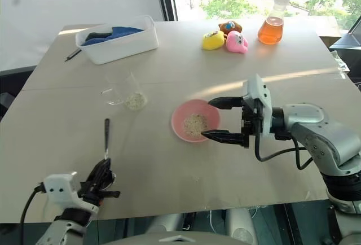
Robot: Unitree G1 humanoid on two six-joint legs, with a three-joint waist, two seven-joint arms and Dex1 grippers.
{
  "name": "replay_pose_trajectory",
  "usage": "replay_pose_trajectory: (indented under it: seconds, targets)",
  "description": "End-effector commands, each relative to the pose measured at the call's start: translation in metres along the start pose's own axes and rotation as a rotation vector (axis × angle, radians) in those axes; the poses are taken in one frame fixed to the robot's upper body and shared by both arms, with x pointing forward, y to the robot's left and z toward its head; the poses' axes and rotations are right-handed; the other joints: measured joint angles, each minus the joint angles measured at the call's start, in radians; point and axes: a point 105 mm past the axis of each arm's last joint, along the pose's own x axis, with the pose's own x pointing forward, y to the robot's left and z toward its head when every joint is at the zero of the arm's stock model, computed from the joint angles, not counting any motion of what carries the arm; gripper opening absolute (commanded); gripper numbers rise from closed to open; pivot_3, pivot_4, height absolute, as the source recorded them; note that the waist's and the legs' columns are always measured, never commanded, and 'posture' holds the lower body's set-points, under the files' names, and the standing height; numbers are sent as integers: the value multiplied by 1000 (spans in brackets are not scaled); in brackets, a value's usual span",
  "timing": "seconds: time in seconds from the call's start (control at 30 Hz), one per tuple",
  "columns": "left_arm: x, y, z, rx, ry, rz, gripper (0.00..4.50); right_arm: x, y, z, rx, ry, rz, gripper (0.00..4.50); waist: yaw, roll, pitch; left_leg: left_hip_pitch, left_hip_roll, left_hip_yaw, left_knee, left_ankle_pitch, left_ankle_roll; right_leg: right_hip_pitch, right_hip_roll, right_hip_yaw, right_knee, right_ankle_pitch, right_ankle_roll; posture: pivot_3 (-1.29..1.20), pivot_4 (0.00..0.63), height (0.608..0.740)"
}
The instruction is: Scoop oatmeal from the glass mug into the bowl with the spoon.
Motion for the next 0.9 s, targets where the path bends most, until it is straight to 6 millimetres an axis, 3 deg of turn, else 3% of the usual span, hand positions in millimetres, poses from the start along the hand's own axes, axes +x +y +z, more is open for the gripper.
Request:
replay_pose_trajectory:
  seconds: [0.03, 0.17, 0.33, 0.47, 0.67, 0.9]
  targets:
    - [5, -24, 26, 85, -90, -156, 16, 2, -3, 0, 47, 30, -42, 4500, 1, 0, 0, -1, 0, 0, 0, 0, 0, -1, 0, 0, 0, 0, 0, 0, 150, 740]
    - [17, -49, 39, 203, -132, -302, 16, 21, -7, 2, 215, -13, -87, 4500, -3, 1, 0, -2, 0, 0, 0, 2, 3, -3, 1, 0, 1, 0, 0, 0, 150, 740]
    - [26, -71, 45, 211, -173, -435, 16, 49, -8, 6, 305, -49, -101, 4500, -12, 1, -1, -3, 0, 0, 0, 2, 3, -4, 1, 0, 1, 1, -1, 0, 150, 740]
    - [26, -79, 42, 201, -175, -512, 16, 62, -4, 5, 377, -67, -71, 4500, -16, 1, -1, -4, 0, 0, 0, 3, 4, -6, 1, 0, 1, 1, -1, 0, 150, 740]
    - [28, -80, 31, 229, -170, -579, 16, 81, 8, -12, 410, 6, -8, 4500, -17, 2, -1, -7, 0, 2, 0, 3, 4, -10, 1, 1, 4, 1, -1, 0, 150, 740]
    - [31, -82, 25, 247, -168, -622, 16, 90, 10, -7, 429, -27, 36, 4500, -18, 2, -1, -6, 0, 4, 1, 3, 3, -13, 1, 2, 12, 1, -2, 0, 150, 740]
